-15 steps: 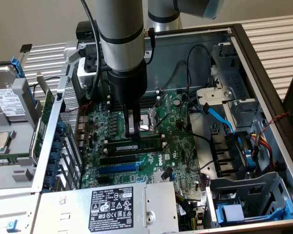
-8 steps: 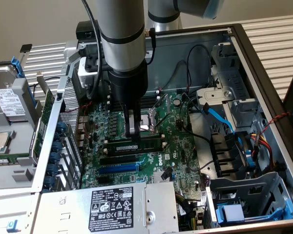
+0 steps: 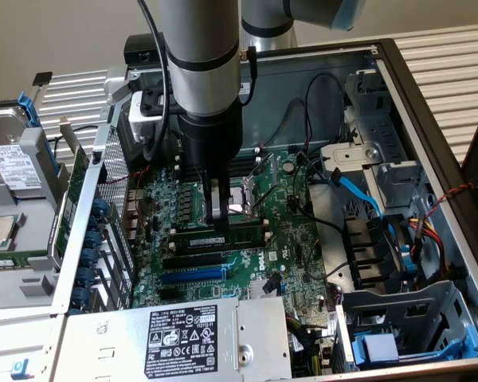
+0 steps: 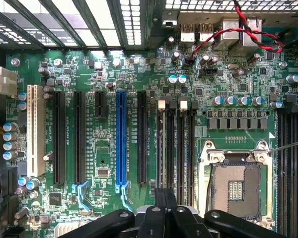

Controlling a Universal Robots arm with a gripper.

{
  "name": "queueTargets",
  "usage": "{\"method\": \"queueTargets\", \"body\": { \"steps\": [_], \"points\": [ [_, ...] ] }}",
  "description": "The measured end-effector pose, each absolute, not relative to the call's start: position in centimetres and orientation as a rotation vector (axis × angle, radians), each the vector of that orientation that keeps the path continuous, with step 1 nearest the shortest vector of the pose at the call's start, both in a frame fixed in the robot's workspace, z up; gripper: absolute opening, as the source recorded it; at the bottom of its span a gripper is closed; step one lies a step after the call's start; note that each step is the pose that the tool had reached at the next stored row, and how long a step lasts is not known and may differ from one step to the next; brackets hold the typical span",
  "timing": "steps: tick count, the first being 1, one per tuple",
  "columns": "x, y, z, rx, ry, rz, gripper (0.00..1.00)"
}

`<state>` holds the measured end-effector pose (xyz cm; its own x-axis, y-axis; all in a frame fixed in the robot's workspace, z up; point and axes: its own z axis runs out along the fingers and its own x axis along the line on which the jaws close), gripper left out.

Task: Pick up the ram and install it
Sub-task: 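Press down the ram until it locks into place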

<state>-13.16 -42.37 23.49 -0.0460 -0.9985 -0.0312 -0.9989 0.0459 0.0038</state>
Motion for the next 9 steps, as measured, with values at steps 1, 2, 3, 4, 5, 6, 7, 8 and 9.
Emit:
{"method": "queueTargets", "body": {
  "steps": [1,2,3,4,5,6,7,8,9],
  "points": [
    [-13.15,-42.37,23.49,-2.156,2.257,0.038,0.11],
    [-13.13,-42.37,23.49,-2.156,2.258,0.038,0.11],
    [-13.11,-42.37,23.48,-2.156,2.258,0.039,0.11],
    [-13.10,-42.36,23.47,-2.156,2.258,0.039,0.11],
    [-13.10,-42.36,23.45,-2.156,2.258,0.039,0.11],
    [-13.09,-42.36,23.44,-2.156,2.258,0.039,0.11],
    [-13.09,-42.37,23.43,-2.156,2.258,0.039,0.11],
    [-13.09,-42.36,23.42,-2.156,2.258,0.039,0.11],
    [-13.08,-42.36,23.40,-2.156,2.258,0.039,0.11]
  ]
}}
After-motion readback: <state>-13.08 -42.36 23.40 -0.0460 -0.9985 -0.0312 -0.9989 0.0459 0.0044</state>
